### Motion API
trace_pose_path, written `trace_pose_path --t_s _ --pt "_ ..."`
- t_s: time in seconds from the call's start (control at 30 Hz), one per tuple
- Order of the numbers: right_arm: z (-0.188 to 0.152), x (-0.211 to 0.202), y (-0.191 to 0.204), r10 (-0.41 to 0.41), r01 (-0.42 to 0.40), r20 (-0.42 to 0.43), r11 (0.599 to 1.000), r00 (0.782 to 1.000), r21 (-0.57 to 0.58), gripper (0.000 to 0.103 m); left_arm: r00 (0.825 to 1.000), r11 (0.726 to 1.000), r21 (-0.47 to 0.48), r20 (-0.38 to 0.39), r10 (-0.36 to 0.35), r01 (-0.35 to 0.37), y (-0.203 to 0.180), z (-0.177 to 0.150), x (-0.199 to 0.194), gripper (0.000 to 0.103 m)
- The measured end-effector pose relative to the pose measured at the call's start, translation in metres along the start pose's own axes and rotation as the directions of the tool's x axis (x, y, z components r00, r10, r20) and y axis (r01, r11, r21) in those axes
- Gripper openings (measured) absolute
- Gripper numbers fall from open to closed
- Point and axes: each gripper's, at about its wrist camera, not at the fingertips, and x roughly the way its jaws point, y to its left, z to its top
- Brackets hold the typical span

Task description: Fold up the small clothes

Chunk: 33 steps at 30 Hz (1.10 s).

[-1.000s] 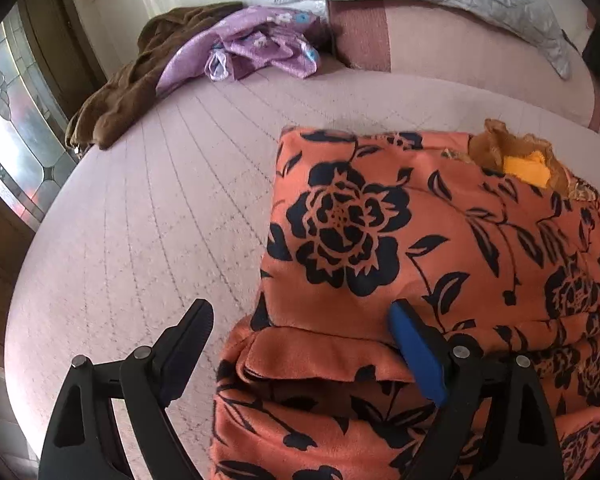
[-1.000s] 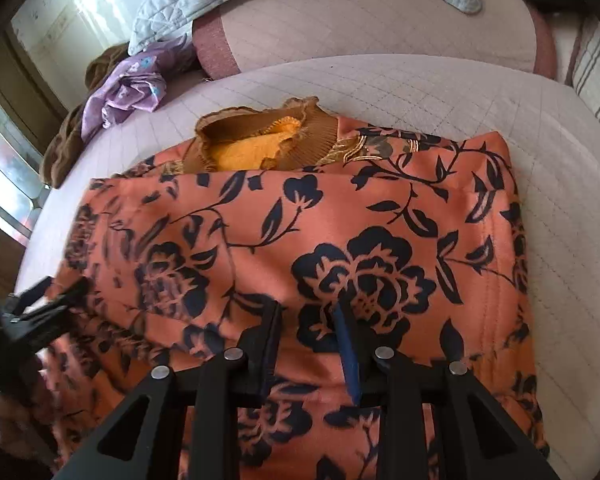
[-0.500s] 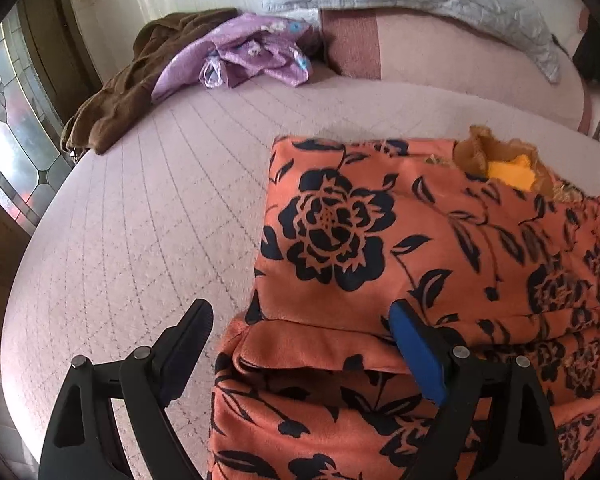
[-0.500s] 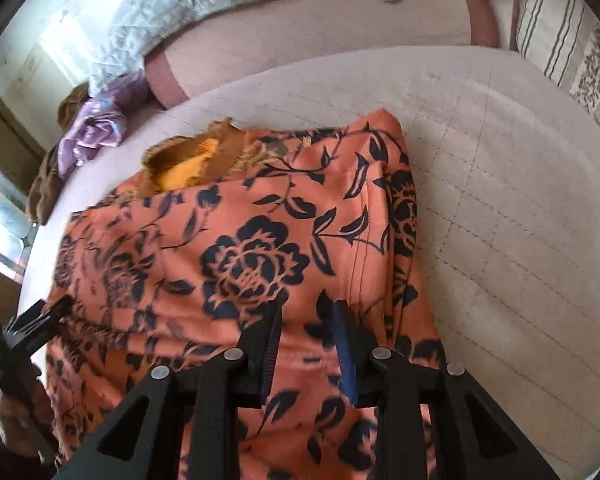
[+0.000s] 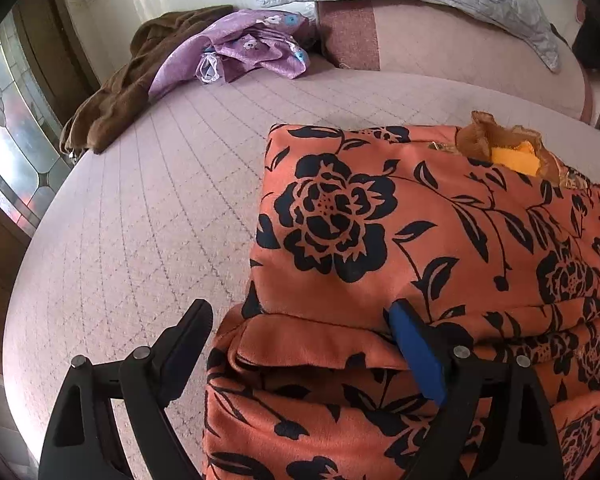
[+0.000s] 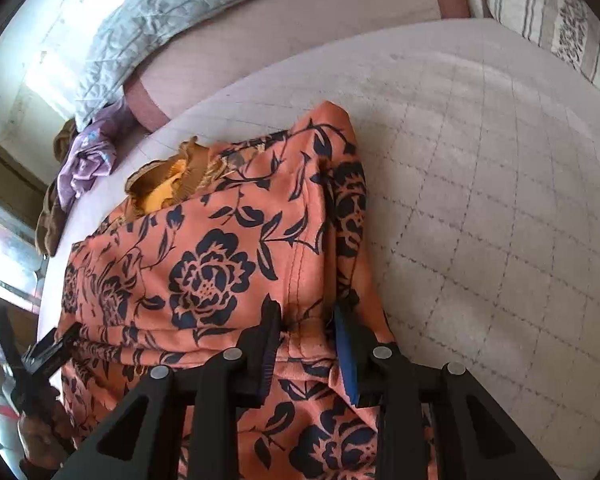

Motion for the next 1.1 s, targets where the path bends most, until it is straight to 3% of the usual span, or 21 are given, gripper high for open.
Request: trace_pose_path --t_s 0.13,0.2,0.23,0.27,0.4,0.57,0.73,0.9,1.1 --pt "-0.009 -0.028 -0.007 -0.002 0.003 0.034 1.0 0.999 -0.029 0.031 1.0 1.0 0.003 0.028 -0.006 0.006 0.001 0.001 -0.008 0.09" --pt "-0.016 -0.042 -0.017 0.0 0.002 0.039 0.999 0.999 -0.033 0.047 0.999 1.0 0.018 0.044 -0.014 0.013 0.0 -0.001 -0.012 0.09" --pt "-0.019 -0.046 -0.022 0.004 -0.003 0.042 1.0 0.999 -0.027 0.072 0.999 1.0 0.026 0.049 -0.012 0.01 -0.002 0.0 -0.012 0.09" --pt "-0.023 -0.051 -0.028 0.011 -0.01 0.055 1.0 0.998 -0.017 0.077 0.998 0.999 0.039 0.056 -0.006 0.003 -0.003 -0.001 -0.014 0.09" --pt "-0.03 -0.068 -0.045 0.023 -0.024 0.084 1.0 0.996 0.003 0.077 0.996 0.995 0.092 0.091 0.025 -0.033 -0.003 -0.013 -0.025 0.09" --pt "-0.043 -0.064 -0.057 0.018 -0.017 0.022 0.999 1.0 -0.035 0.077 0.993 0.992 0.112 0.108 0.044 -0.057 0.012 -0.04 -0.045 0.09" --pt "-0.061 -0.06 -0.07 0.035 -0.036 -0.013 0.999 0.999 -0.041 0.077 0.993 0.996 0.027 0.088 0.078 -0.08 0.04 -0.072 -0.065 0.09" --pt "-0.072 -0.065 -0.072 0.081 -0.082 -0.024 0.995 0.996 -0.051 0.077 0.999 0.992 -0.126 -0.045 -0.014 0.008 0.068 -0.123 -0.076 0.09" --pt "-0.082 -0.067 -0.073 0.128 -0.129 -0.056 0.991 0.99 -0.017 0.077 0.978 0.942 -0.315 -0.134 -0.163 0.114 0.082 -0.163 -0.087 0.09"
